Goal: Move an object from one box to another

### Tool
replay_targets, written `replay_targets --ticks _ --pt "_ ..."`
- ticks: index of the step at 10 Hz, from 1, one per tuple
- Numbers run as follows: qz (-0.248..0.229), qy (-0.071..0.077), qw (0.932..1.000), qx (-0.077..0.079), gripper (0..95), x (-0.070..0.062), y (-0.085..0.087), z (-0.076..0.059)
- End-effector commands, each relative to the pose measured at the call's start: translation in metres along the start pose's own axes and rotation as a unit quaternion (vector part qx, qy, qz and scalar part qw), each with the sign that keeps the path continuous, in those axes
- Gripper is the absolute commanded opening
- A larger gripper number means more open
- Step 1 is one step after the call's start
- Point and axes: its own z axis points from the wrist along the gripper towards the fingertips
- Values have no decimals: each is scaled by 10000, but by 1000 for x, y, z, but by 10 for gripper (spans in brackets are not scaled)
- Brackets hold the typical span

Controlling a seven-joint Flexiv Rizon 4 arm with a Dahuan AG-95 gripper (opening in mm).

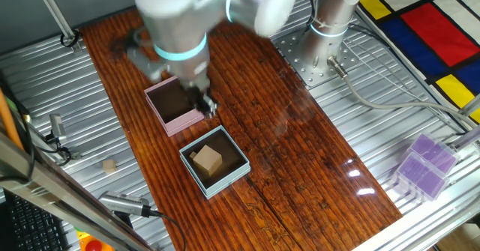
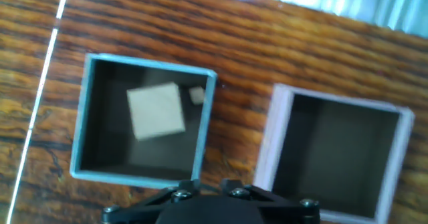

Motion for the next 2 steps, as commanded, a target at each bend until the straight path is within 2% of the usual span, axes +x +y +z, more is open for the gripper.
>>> replay_targets --ticks 1,2 --pt "-126 7 9999 66 0 3 1 -4" --pt "-135 12 9999 64 0 5 3 -5"
